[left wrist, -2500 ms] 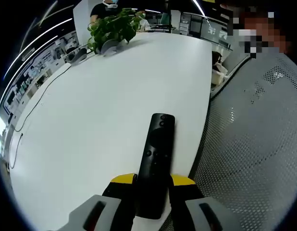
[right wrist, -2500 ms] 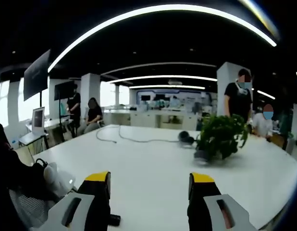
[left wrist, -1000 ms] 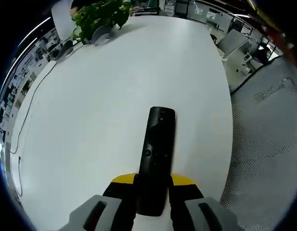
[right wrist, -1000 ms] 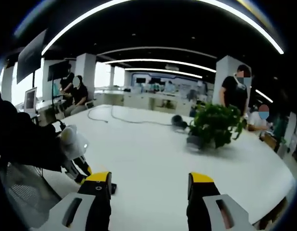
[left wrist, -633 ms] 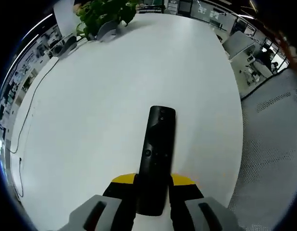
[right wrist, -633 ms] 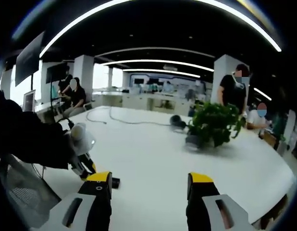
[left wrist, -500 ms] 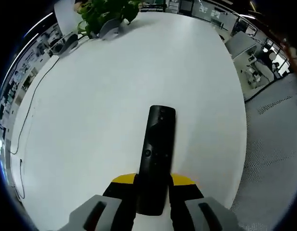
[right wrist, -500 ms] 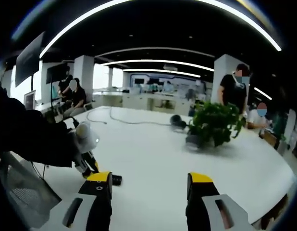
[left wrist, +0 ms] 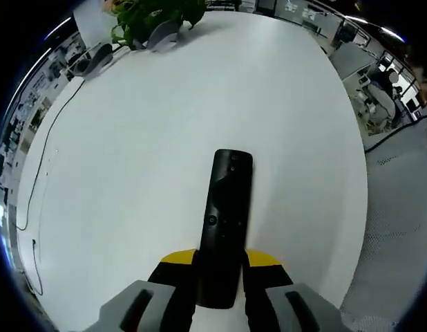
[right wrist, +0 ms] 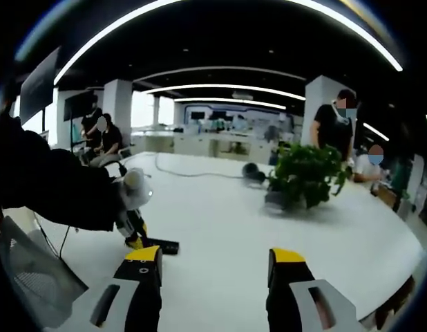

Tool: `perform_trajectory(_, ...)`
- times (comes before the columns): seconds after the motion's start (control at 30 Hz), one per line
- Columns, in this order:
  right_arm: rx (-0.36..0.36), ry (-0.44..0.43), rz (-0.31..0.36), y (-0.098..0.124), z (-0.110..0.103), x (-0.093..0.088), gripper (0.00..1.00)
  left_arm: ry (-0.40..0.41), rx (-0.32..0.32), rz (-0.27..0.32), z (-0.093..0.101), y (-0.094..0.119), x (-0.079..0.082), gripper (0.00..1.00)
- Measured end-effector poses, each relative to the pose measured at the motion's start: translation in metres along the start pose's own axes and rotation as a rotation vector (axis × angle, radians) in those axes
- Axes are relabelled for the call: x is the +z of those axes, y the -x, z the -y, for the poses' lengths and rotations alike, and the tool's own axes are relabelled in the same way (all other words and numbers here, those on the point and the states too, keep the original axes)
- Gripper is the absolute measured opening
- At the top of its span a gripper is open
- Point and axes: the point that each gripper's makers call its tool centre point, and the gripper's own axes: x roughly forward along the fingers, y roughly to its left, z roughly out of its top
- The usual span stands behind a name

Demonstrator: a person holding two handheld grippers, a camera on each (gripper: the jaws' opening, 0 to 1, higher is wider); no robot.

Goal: Press the specified remote control buttons in sequence, fully releasing each button before pressing the next.

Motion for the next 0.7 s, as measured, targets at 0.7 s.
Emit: perform_trajectory(0.7, -0.015, -0.006, -0.022, -0.001, 0.004, -0.005, 0.58, -0.084, -0.02, -0.088, -0.044, -0.004, 0.011, 0.25)
